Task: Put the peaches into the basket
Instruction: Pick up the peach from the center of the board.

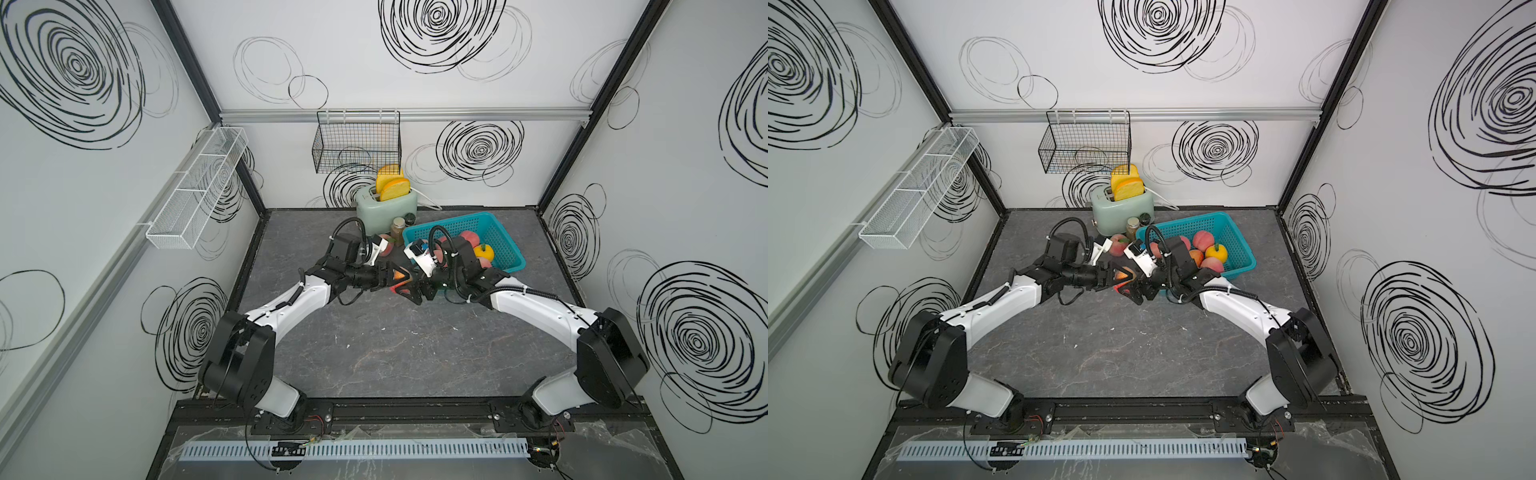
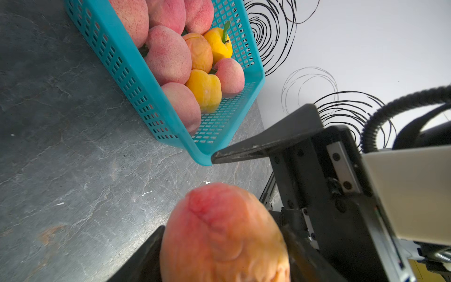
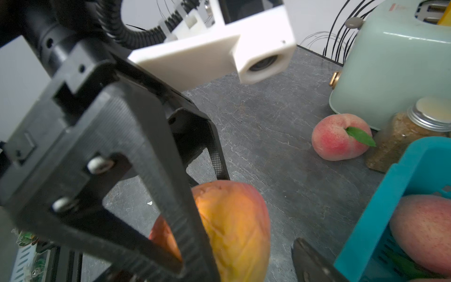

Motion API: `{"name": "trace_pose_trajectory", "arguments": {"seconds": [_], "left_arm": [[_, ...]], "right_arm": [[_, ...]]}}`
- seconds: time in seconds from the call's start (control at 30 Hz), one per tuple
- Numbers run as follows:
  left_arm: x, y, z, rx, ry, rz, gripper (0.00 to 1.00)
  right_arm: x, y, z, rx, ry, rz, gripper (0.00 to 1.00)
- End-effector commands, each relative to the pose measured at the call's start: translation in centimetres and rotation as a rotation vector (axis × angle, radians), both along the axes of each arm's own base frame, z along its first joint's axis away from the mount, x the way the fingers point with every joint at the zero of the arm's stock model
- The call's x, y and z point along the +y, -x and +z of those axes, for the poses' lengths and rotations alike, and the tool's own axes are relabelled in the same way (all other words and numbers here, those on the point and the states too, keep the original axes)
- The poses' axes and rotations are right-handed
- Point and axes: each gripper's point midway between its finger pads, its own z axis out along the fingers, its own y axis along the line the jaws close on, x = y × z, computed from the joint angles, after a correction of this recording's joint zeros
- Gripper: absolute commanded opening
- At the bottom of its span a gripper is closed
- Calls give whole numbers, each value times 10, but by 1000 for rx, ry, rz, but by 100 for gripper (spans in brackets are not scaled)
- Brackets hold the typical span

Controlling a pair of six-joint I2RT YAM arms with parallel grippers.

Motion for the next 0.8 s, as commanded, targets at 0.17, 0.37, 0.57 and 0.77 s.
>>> {"name": "trace_pose_trajectory", "arguments": {"seconds": [0.17, 0.37, 0.57, 0.77], "left_arm": [[-6, 0, 24, -61, 42, -21, 73], [-6, 0, 26, -64, 48, -24, 72], [-7, 1, 25, -62, 49, -29, 72], [-6, 2, 27, -64, 54, -27, 72]], "right_arm": [[11, 0, 8, -21, -32, 49, 87], [12, 1, 3, -9, -25, 54, 86], [13, 2, 3, -3, -29, 62, 77], [12, 3, 1, 2, -30, 66, 64]]}}
